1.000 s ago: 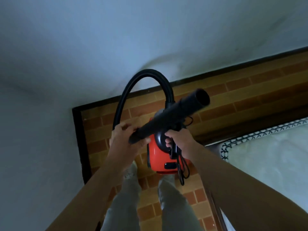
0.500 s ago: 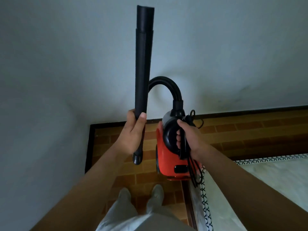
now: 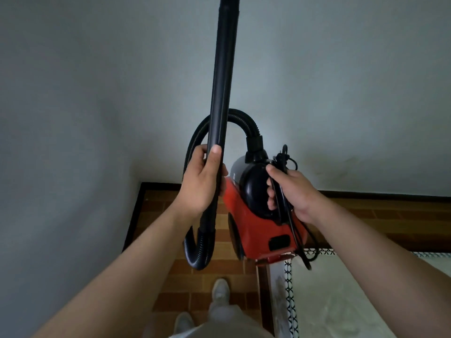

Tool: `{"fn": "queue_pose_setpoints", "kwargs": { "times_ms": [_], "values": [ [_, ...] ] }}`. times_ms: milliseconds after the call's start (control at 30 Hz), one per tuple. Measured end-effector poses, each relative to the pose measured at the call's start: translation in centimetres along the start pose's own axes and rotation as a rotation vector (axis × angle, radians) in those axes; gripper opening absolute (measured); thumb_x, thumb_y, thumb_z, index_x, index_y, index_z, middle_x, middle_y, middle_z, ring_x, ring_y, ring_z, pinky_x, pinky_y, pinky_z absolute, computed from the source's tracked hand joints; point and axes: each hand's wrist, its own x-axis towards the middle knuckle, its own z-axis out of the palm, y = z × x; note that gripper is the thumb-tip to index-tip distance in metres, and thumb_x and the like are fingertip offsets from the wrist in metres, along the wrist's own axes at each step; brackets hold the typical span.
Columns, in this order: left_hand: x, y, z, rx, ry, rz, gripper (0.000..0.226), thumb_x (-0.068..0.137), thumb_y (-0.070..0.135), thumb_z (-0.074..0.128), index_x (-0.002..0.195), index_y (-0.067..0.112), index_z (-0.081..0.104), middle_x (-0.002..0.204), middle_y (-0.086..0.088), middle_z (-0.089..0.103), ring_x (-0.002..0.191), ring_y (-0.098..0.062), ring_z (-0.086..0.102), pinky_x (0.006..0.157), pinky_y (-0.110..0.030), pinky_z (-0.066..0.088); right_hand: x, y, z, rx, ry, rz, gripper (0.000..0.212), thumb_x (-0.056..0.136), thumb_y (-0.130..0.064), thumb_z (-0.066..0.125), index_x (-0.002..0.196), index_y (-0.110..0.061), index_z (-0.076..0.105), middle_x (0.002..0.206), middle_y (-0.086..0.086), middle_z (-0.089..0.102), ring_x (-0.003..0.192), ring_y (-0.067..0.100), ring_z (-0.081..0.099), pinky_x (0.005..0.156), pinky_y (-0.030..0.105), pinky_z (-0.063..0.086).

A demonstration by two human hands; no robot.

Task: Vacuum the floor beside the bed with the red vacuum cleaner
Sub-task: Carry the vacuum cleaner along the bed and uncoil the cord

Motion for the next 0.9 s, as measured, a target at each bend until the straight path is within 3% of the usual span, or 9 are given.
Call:
{"fn": "queue_pose_setpoints", "kwargs": {
  "times_ms": [200,300,400,633,900],
  "values": [
    [-3.3,2.3,-1.2,-0.097,0.035,-0.011,0.033,0.104,0.041,0.052,0.118,0.012,0.057,0.094,-0.005,0.066,0.082,-0.021,0.064,0.081,-0.048,0.059,-2.5,-2.0,1.3,-0.071,-0.072,-0.025,0.038,0.097,-0.048,0.057,0.080,-0.015,0.053,0.059,0.004,0.050,0.047,0.019,0.045,0.048,0.029,0.042],
    [-5.1,3.5,-1.0,-0.172,0.078,0.033,0.028,0.104,0.041,0.052,0.121,0.019,0.057,0.102,-0.019,0.067,0.079,-0.030,0.068,0.074,-0.049,0.060,-3.1,-2.4,1.5,-0.117,-0.152,-0.015,0.039,0.095,-0.050,0.060,0.080,-0.015,0.053,0.058,0.004,0.049,0.045,0.020,0.043,0.048,0.030,0.040],
    [-6.8,3.7,-0.1,-0.149,0.190,0.052,0.027,0.103,0.048,0.050,0.116,0.025,0.057,0.093,-0.017,0.068,0.066,-0.033,0.063,0.065,-0.047,0.055,-3.3,-2.5,1.3,-0.193,-0.245,-0.031,0.041,0.093,-0.052,0.062,0.081,-0.014,0.054,0.058,0.005,0.048,0.045,0.019,0.043,0.047,0.029,0.038],
    [-11.5,2.5,2.4,-0.239,0.490,0.019,0.047,0.103,0.046,0.051,0.114,0.000,0.047,0.080,-0.007,0.061,0.061,-0.026,0.051,0.055,-0.037,0.044,-4.0,-2.5,0.9,-0.349,-0.480,-0.115,0.042,0.092,-0.051,0.063,0.079,-0.012,0.053,0.058,0.007,0.045,0.045,0.019,0.040,0.043,0.027,0.035],
    [-19.0,2.2,1.8,-0.294,0.779,0.011,0.047,0.104,0.044,0.052,0.107,-0.003,0.047,0.081,-0.011,0.061,0.060,-0.026,0.049,0.054,-0.035,0.039,-6.3,-1.8,5.0,-0.556,-0.773,-0.170,0.038,0.090,-0.047,0.068,0.071,-0.017,0.053,0.054,0.003,0.044,0.042,0.017,0.037,0.043,0.024,0.031]
  ]
}}
